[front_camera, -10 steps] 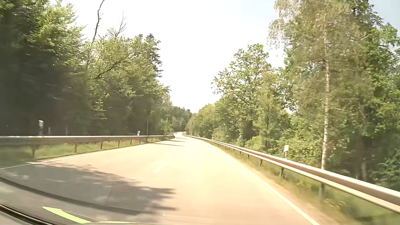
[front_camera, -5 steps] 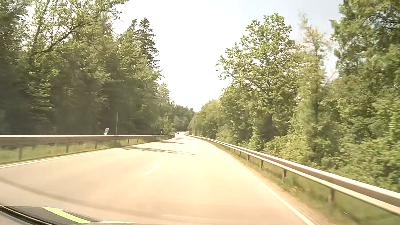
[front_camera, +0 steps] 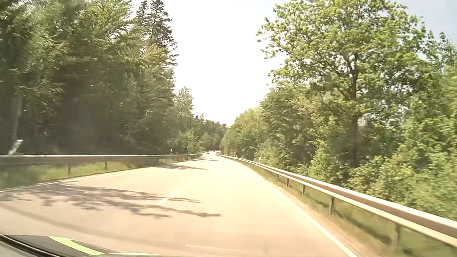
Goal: Follow the waypoints while adhering to traffic rules and regulations
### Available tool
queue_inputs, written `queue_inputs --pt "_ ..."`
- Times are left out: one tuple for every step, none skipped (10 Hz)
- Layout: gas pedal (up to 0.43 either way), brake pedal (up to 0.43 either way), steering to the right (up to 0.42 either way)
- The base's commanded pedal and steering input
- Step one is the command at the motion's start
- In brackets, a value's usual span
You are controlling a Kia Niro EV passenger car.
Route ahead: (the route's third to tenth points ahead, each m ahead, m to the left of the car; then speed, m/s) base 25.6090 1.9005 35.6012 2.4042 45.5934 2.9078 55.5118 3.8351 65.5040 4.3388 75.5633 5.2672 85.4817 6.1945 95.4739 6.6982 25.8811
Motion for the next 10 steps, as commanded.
queue_inputs --pt "0.248 0.0 -0.009" --pt "0.248 0.0 -0.009" --pt "0.248 0.0 -0.009" --pt "0.248 0.0 -0.009" --pt "0.248 0.0 -0.008" --pt "0.248 0.0 -0.008" --pt "0.248 0.0 -0.007" --pt "0.248 0.0 -0.007" --pt "0.248 0.0 -0.007" --pt "0.248 0.0 -0.006"
